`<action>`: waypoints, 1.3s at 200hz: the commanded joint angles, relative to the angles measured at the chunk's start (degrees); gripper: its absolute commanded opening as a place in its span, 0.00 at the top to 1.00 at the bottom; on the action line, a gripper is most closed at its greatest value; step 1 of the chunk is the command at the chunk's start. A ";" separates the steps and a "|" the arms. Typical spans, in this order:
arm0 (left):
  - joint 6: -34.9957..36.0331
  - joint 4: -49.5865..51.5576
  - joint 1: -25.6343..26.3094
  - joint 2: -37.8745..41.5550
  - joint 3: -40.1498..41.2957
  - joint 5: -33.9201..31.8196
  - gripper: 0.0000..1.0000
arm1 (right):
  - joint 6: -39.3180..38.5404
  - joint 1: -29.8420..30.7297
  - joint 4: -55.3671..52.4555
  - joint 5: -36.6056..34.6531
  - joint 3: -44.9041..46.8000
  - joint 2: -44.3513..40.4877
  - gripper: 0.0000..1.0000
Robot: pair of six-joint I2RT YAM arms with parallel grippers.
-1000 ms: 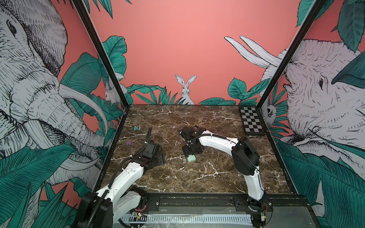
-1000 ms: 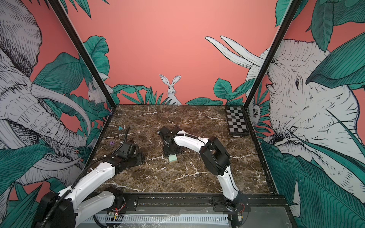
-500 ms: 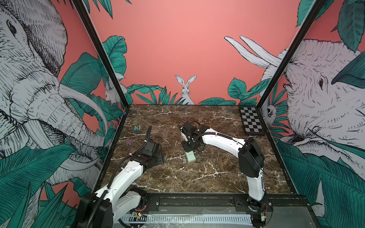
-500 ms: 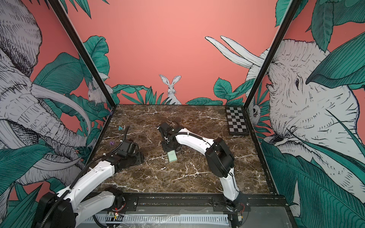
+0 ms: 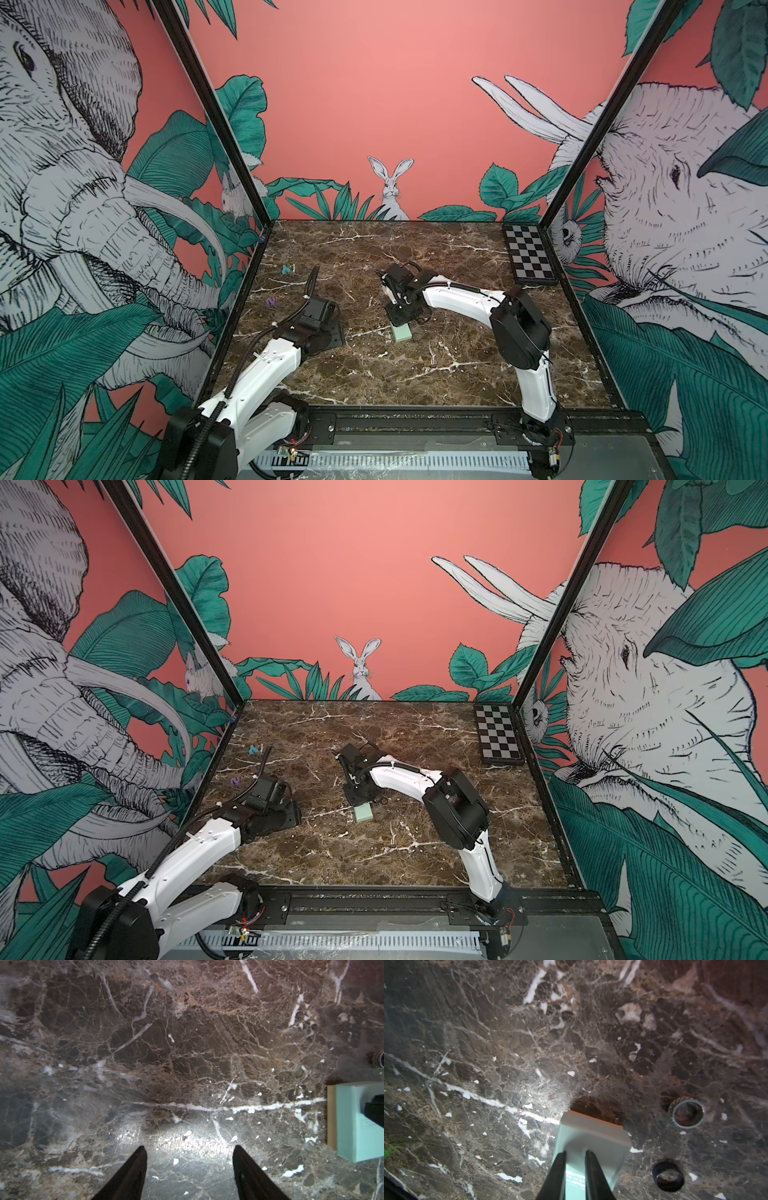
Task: Take the rings out of the lift-off lid box
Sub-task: Close the lid on the jewelry box, then adjust the jewelry box at the center of the board.
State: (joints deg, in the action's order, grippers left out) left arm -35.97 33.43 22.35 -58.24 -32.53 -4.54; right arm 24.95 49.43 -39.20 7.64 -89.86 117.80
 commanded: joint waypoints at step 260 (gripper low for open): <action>1.64 2.51 -0.29 -4.21 -5.53 3.13 0.32 | 5.11 -4.05 12.34 10.38 24.34 -15.58 0.69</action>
State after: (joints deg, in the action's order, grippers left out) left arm -34.65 35.62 22.35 -62.67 -36.99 -1.50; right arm 28.71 45.39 -29.08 16.40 -66.61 101.80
